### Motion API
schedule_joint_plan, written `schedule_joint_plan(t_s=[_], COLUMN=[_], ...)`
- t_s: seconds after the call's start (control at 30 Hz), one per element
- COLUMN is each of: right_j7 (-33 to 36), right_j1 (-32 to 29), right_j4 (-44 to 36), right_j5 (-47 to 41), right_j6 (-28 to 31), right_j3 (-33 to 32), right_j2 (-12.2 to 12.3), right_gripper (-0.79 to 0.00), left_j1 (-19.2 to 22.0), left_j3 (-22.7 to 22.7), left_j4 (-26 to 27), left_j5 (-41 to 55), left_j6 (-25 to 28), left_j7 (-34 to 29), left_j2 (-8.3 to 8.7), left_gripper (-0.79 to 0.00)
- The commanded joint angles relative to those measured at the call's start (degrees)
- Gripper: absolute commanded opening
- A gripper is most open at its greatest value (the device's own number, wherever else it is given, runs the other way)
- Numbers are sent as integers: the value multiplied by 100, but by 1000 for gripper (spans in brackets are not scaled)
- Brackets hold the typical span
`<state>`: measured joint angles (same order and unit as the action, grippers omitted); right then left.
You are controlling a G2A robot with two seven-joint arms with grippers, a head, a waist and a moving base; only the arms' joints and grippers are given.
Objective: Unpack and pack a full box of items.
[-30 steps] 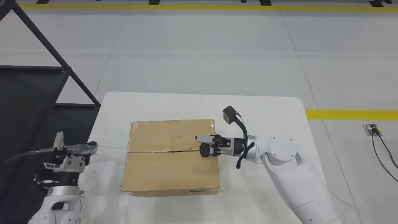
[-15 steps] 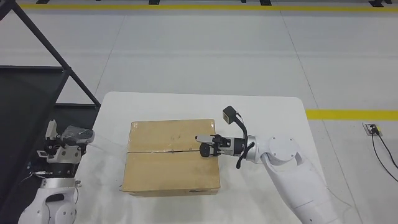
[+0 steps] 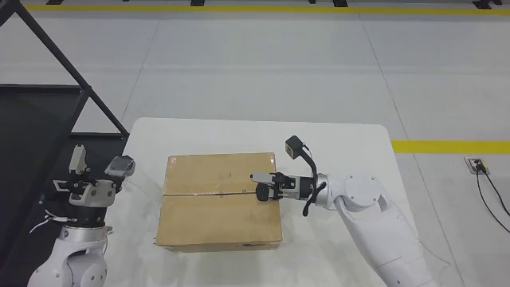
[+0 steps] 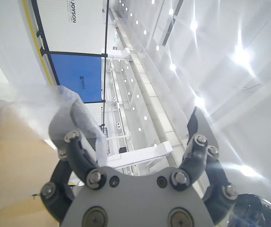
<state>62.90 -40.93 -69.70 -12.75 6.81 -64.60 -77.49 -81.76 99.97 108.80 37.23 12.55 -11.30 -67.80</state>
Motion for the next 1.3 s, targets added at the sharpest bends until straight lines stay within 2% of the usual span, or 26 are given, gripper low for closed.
schedule_joint_plan(t_s=[0.0,0.27,0.5,0.77,1.27], right_j7=[0,0,0,-197,-329], right_j1=[0,0,0,-121,-562], right_j4=[0,0,0,-158,-785], right_j5=[0,0,0,74,122], right_j6=[0,0,0,-42,-166], right_j3=[0,0,0,-11,-457], right_j2=[0,0,0,17,207], right_gripper=[0,0,0,0,0], left_j1=[-1,0,33,145,424], left_j3=[-52,-313,-756,-1291,-1869], left_j4=[115,585,881,1014,1020], left_j5=[-91,-472,-976,-1541,-2176], left_j6=[16,17,-56,-155,-421], left_j7=[46,152,187,323,406], left_j2=[-9,-46,-82,-133,-208], left_gripper=[0,0,0,0,0])
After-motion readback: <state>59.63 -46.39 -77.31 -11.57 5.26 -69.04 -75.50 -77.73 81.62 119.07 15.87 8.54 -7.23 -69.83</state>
